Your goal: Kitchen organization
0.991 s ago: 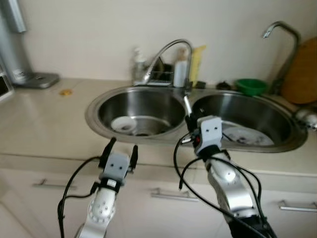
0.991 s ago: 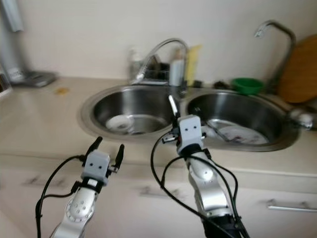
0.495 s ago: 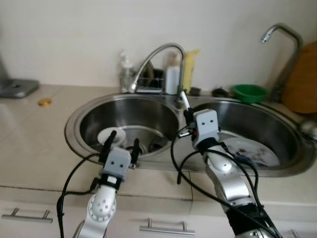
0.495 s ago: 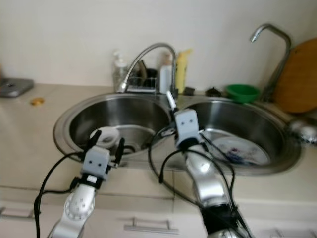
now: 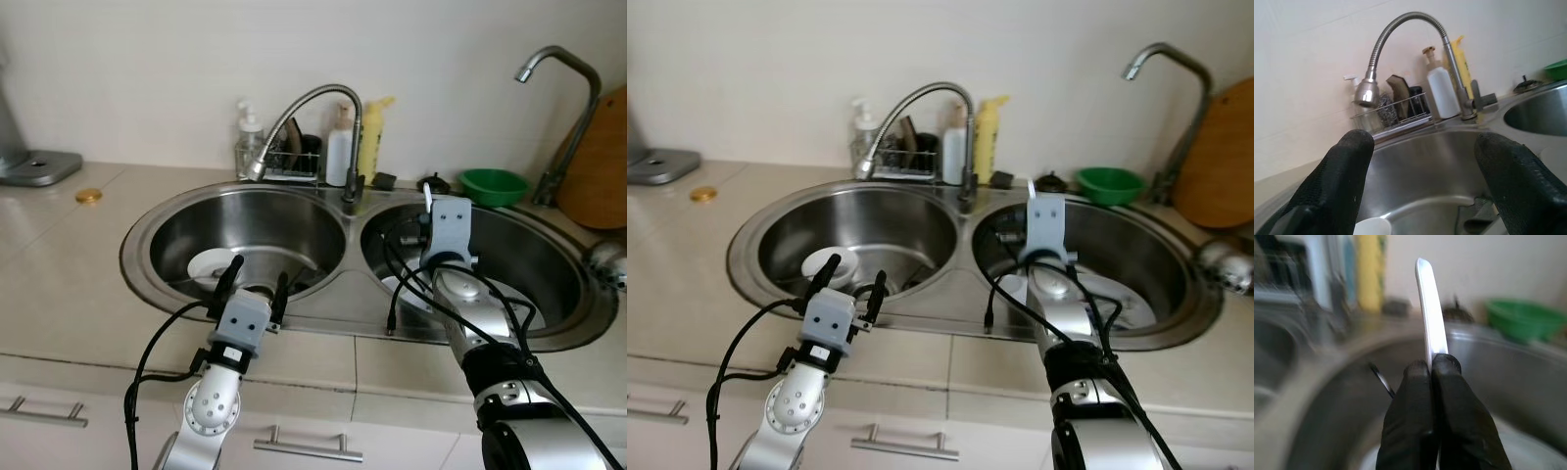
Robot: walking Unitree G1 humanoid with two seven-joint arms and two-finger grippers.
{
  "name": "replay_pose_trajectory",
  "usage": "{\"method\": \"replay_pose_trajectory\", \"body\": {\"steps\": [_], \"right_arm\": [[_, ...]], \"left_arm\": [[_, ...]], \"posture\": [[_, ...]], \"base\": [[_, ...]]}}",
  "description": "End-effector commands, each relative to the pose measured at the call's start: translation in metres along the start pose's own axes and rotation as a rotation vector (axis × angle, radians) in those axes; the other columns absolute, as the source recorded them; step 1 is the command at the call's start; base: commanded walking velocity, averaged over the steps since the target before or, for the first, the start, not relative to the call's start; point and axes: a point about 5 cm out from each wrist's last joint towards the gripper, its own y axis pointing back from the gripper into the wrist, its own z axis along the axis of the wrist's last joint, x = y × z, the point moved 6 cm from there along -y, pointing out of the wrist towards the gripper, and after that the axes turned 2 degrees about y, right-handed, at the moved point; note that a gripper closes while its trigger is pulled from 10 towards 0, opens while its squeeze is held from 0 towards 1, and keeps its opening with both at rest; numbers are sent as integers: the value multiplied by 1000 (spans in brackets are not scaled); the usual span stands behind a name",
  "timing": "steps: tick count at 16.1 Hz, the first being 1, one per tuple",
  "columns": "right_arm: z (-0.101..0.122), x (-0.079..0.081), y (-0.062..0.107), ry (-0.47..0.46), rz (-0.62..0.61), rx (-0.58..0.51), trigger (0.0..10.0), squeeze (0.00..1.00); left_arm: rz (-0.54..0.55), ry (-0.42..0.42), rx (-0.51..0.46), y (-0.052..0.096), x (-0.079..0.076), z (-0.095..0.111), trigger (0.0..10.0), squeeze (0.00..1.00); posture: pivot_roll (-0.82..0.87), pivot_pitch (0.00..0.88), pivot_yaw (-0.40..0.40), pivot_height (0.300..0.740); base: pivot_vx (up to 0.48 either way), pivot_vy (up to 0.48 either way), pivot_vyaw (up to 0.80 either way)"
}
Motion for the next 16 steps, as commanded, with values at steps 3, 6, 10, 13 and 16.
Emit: {"method": "replay_pose_trajectory", "body": {"steps": [3,6,10,13,16], "right_arm": [[-37,-31,-1,-12,-96,183,10000,0],[-39,-43,-1,-98,-127,177,10000,1000],[-32,-34,-3,-137,-97,131,10000,1000],[-15,-28,-3,-167,-77,38,10000,1000],[46,-2,8,-237,65,-281,10000,0]], "left_arm": [[-11,-7,8,0,-2,-1,10000,0],[-16,-4,11,1,-3,-1,10000,0],[-13,-3,8,0,-2,0,10000,0],[2,5,-9,0,2,4,10000,0],[32,-16,-108,-3,8,25,10000,0]], "posture": [[24,0,-22,740],[18,0,-21,740],[22,0,-21,740],[22,0,-21,740],[22,0,-21,740]], "base": [[0,0,0],[0,0,0],[0,0,0],[0,0,0],[0,0,0]]}}
